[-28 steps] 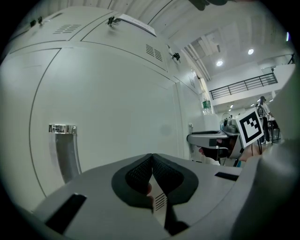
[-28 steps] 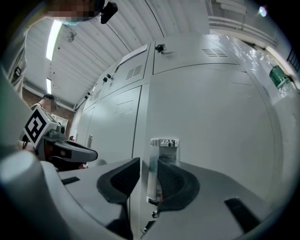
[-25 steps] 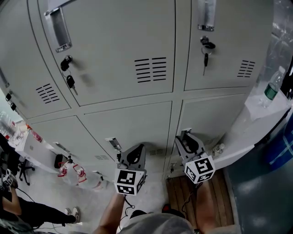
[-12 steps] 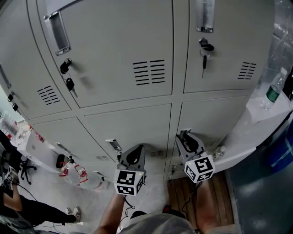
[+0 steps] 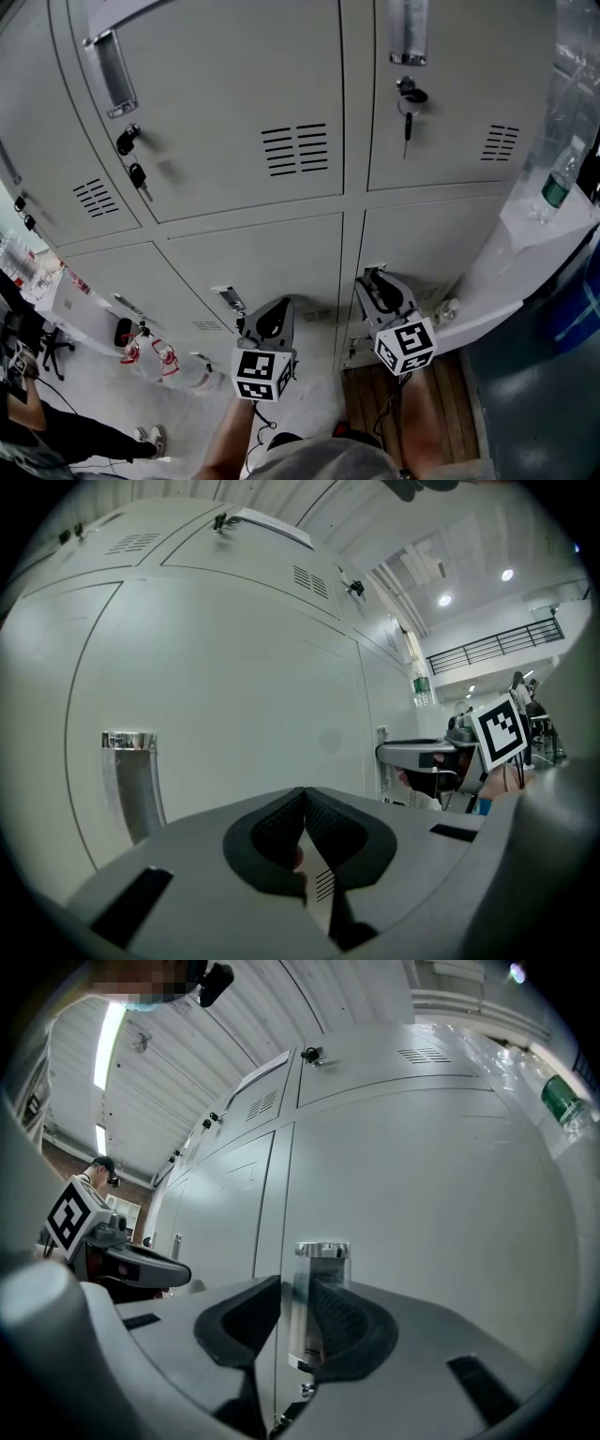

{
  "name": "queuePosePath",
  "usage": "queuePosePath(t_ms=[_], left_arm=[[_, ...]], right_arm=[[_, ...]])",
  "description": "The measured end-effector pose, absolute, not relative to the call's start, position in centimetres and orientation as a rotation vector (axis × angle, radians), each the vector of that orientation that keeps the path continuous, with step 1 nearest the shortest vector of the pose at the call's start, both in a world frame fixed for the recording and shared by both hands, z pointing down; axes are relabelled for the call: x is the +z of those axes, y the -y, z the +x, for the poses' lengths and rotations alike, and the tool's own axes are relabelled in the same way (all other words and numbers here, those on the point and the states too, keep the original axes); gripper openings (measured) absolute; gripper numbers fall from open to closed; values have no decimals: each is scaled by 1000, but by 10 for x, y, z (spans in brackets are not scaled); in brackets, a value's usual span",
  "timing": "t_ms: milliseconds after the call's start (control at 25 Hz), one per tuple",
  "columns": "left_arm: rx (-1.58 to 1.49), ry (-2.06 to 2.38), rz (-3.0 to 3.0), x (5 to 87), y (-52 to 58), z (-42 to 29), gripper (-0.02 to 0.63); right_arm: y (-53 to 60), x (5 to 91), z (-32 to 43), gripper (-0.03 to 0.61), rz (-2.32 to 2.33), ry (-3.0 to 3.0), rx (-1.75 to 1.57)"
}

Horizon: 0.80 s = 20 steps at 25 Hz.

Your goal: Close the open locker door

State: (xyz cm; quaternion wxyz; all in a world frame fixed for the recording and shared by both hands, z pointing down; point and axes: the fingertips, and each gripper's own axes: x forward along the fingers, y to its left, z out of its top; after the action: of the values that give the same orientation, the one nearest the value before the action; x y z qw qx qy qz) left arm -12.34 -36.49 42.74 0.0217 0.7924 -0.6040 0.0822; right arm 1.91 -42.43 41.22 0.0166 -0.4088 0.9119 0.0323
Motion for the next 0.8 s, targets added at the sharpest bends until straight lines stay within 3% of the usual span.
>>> queuePosePath(t_ms=[280,800], left_arm=[[248,1843,2480,427,361,-115,23],[190,1665,2672,406,339,-83,23]], right_arm=[[420,414,36,138,-1351,-2805,87],[355,402,91,119,-1695,-2662,181]])
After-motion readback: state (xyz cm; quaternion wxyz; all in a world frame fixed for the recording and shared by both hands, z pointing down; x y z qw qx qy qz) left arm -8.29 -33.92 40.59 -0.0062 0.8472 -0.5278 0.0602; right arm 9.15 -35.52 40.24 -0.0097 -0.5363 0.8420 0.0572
